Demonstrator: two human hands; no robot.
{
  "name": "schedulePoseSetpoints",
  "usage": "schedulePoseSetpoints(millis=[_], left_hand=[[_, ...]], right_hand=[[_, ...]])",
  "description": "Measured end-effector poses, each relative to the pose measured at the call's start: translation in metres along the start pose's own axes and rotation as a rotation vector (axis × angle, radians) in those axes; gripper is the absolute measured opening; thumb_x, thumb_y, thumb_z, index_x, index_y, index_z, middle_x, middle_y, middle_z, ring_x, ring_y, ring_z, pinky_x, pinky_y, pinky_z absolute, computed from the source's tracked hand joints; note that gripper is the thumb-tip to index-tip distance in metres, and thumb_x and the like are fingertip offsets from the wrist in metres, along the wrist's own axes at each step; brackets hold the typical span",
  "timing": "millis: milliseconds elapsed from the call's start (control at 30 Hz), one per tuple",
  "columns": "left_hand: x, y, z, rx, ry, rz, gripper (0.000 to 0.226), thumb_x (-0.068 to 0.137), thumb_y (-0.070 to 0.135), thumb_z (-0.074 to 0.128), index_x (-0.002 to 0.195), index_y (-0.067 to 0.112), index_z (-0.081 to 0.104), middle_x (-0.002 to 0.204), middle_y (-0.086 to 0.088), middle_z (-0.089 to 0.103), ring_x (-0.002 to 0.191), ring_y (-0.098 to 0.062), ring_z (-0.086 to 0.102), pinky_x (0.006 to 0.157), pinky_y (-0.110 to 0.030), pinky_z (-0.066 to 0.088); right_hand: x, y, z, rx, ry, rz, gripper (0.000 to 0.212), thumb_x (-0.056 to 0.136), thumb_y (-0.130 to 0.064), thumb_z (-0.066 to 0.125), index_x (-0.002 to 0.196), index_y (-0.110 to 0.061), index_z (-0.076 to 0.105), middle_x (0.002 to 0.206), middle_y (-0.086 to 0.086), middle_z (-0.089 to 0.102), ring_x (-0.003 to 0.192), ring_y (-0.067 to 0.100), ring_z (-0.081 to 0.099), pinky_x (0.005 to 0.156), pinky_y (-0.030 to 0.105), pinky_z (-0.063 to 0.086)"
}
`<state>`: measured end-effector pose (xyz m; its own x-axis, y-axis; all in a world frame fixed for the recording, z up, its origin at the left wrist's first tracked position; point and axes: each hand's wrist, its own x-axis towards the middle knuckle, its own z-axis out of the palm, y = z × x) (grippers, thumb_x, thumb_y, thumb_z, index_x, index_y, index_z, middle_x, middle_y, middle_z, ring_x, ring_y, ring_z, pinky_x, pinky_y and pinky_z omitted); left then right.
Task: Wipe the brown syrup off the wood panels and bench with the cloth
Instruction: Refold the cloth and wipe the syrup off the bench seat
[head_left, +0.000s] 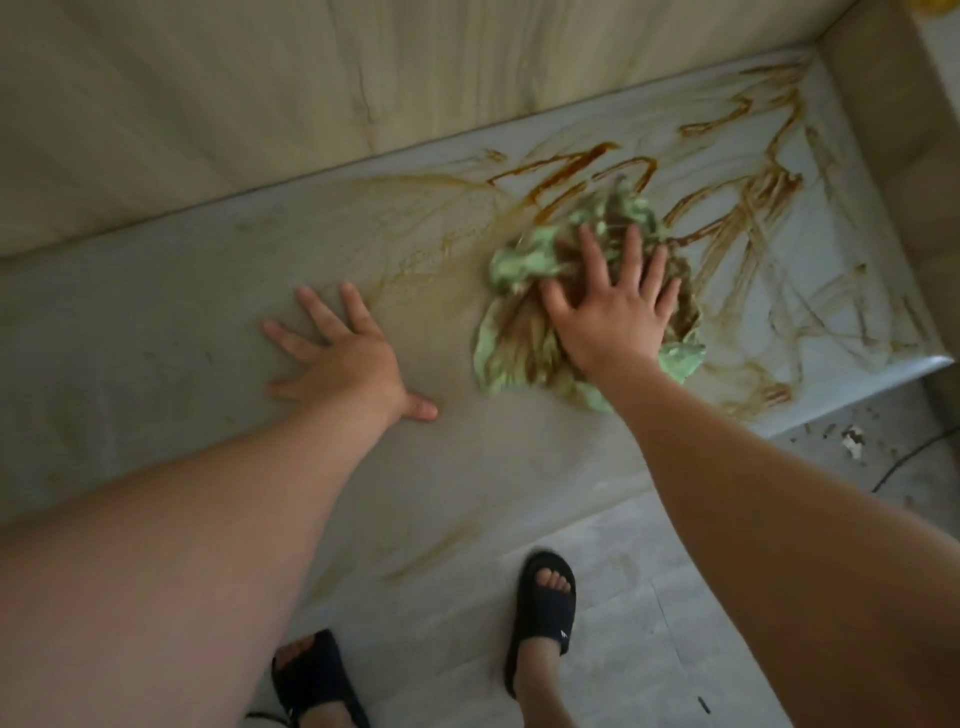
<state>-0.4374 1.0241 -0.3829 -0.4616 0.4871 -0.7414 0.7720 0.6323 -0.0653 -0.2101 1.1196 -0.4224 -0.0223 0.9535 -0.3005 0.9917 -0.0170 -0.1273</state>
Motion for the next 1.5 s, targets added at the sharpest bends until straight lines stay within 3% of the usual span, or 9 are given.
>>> schedulePoseSetpoints(millis=[100, 300, 533, 633, 767, 833, 933, 1100, 1500], left_hand=[[0.002, 0.000, 0.002, 0.001, -0.004, -0.001, 0.172, 0.049, 0.063, 0.095, 0.153, 0.026, -0.038, 0.157, -0.010, -0.048, 0.149, -0.054, -0.026, 0.108, -0.081, 0.025], [0.005, 0.004, 0.002, 0.009, -0.041, -0.036, 0.163, 0.054, 0.066, 0.091, 0.157, 0.024, -0.028, 0.155, -0.013, -0.050, 0.146, -0.056, -0.030, 0.109, -0.081, 0.021], [0.015, 0.006, 0.008, -0.045, -0.025, -0.040, 0.169, 0.054, 0.064, 0.092, 0.150, 0.021, -0.040, 0.154, -0.016, -0.050, 0.142, -0.061, -0.031, 0.105, -0.085, 0.020], [0.015, 0.003, 0.012, -0.028, -0.011, -0.012, 0.165, 0.057, 0.066, 0.090, 0.154, 0.020, -0.035, 0.154, -0.017, -0.049, 0.142, -0.061, -0.030, 0.105, -0.085, 0.021], [0.013, 0.002, 0.012, 0.004, -0.023, -0.008, 0.147, 0.062, 0.068, 0.086, 0.162, 0.015, -0.007, 0.155, -0.020, -0.047, 0.142, -0.062, -0.031, 0.108, -0.083, 0.021], [0.014, 0.002, 0.012, -0.005, -0.020, -0.006, 0.147, 0.062, 0.068, 0.086, 0.162, 0.014, -0.008, 0.154, -0.020, -0.048, 0.142, -0.062, -0.031, 0.108, -0.083, 0.021], [0.017, 0.001, 0.014, -0.026, 0.000, 0.014, 0.162, 0.059, 0.066, 0.088, 0.155, 0.018, -0.032, 0.153, -0.019, -0.050, 0.142, -0.062, -0.031, 0.107, -0.084, 0.020], [0.018, 0.000, 0.018, -0.066, 0.034, 0.012, 0.167, 0.056, 0.065, 0.091, 0.151, 0.020, -0.039, 0.153, -0.018, -0.050, 0.142, -0.062, -0.030, 0.106, -0.085, 0.019], [0.007, 0.001, 0.018, -0.056, 0.107, -0.008, 0.153, 0.062, 0.059, 0.091, 0.161, 0.019, -0.019, 0.159, -0.013, -0.045, 0.146, -0.056, -0.029, 0.109, -0.083, 0.016]], right_hand=[[0.035, -0.046, -0.002, 0.084, -0.026, 0.137, 0.085, 0.089, -0.081, 0.024, 0.163, -0.047, -0.001, 0.173, 0.005, -0.012, 0.156, 0.043, -0.018, 0.122, 0.066, -0.009], [0.026, -0.092, 0.005, -0.193, -0.074, -0.768, 0.073, 0.092, -0.081, 0.031, 0.159, -0.054, 0.017, 0.174, -0.003, 0.005, 0.159, 0.036, -0.003, 0.125, 0.062, 0.001], [0.092, -0.117, -0.012, 0.073, 0.008, 0.105, 0.086, 0.095, -0.071, 0.033, 0.166, -0.029, 0.010, 0.173, 0.016, -0.006, 0.157, 0.046, -0.010, 0.123, 0.064, -0.007], [0.057, -0.176, 0.009, 0.072, -0.034, -0.083, 0.093, 0.093, -0.069, 0.039, 0.166, -0.020, 0.010, 0.171, 0.023, -0.004, 0.156, 0.045, -0.012, 0.122, 0.061, -0.010], [0.033, -0.201, 0.018, -0.103, -0.151, -0.740, 0.071, 0.096, -0.072, 0.033, 0.161, -0.049, 0.017, 0.173, 0.011, 0.003, 0.159, 0.035, -0.006, 0.125, 0.059, -0.007], [0.053, -0.178, 0.008, -0.153, -0.089, -0.874, 0.063, 0.097, -0.071, 0.031, 0.158, -0.055, 0.022, 0.173, 0.002, 0.013, 0.159, 0.029, 0.008, 0.126, 0.056, 0.002], [0.087, -0.116, -0.004, -0.166, 0.059, -0.610, 0.065, 0.095, -0.074, 0.029, 0.157, -0.054, 0.025, 0.172, -0.002, 0.019, 0.157, 0.030, 0.016, 0.125, 0.057, 0.008], [0.084, -0.066, -0.014, 0.035, 0.056, 0.057, 0.076, 0.093, -0.074, 0.026, 0.163, -0.046, 0.012, 0.174, 0.006, 0.001, 0.159, 0.037, -0.005, 0.123, 0.065, -0.001], [-0.041, -0.089, 0.043, -0.076, 0.067, -0.523, 0.077, 0.091, -0.071, 0.036, 0.162, -0.044, 0.022, 0.173, 0.009, 0.010, 0.159, 0.035, 0.004, 0.127, 0.056, 0.002]])
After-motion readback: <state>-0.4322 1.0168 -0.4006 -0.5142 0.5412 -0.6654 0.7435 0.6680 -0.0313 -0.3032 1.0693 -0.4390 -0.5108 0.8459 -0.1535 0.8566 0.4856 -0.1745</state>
